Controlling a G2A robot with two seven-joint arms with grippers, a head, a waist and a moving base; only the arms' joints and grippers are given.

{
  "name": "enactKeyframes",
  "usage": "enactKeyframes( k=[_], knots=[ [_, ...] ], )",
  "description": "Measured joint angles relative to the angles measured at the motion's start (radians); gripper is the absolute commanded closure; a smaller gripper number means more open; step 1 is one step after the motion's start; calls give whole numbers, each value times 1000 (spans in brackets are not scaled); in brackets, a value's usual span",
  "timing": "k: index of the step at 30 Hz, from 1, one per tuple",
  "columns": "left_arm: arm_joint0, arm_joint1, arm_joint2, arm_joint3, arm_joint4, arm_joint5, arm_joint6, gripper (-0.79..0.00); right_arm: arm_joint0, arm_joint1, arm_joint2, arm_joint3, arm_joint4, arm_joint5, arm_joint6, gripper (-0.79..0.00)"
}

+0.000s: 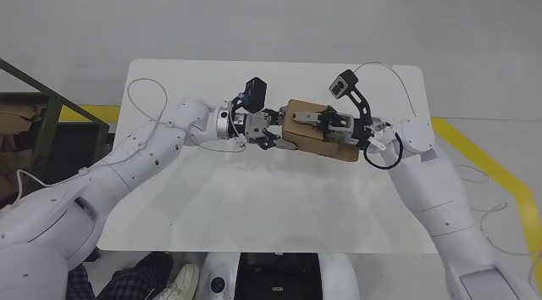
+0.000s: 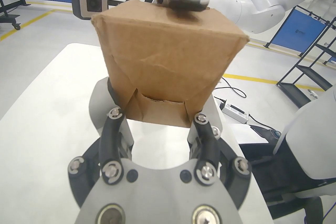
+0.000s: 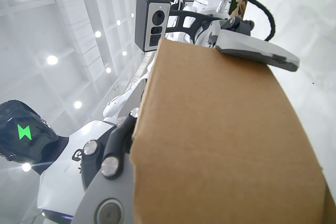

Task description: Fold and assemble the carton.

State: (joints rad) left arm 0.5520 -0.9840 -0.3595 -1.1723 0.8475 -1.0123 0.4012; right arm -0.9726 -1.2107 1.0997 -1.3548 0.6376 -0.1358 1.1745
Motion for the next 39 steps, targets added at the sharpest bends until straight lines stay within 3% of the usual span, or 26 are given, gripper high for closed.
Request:
enactKeyframes(
  k=[12, 23, 24, 25, 29, 39],
  knots=[
    [22, 26, -33, 24, 1, 0, 37, -388, 0, 15, 48, -5, -44, 5, -2, -785],
    [73, 59, -138, 63, 94, 15, 108, -431, -32, 49, 178, -49, -100, 6, -10, -785],
    [78, 61, -148, 64, 98, 17, 114, -428, -35, 52, 186, -58, -107, 6, -11, -625],
    [83, 63, -161, 64, 104, 20, 118, -425, -38, 54, 194, -71, -115, 6, -9, -363],
    [102, 68, -198, 57, 121, 30, 124, -431, -63, 62, 203, -124, -145, 11, -1, 0],
    [139, 64, -255, 31, 138, 29, 106, -422, -123, 65, 157, -238, -185, 15, -15, 0]
  ],
)
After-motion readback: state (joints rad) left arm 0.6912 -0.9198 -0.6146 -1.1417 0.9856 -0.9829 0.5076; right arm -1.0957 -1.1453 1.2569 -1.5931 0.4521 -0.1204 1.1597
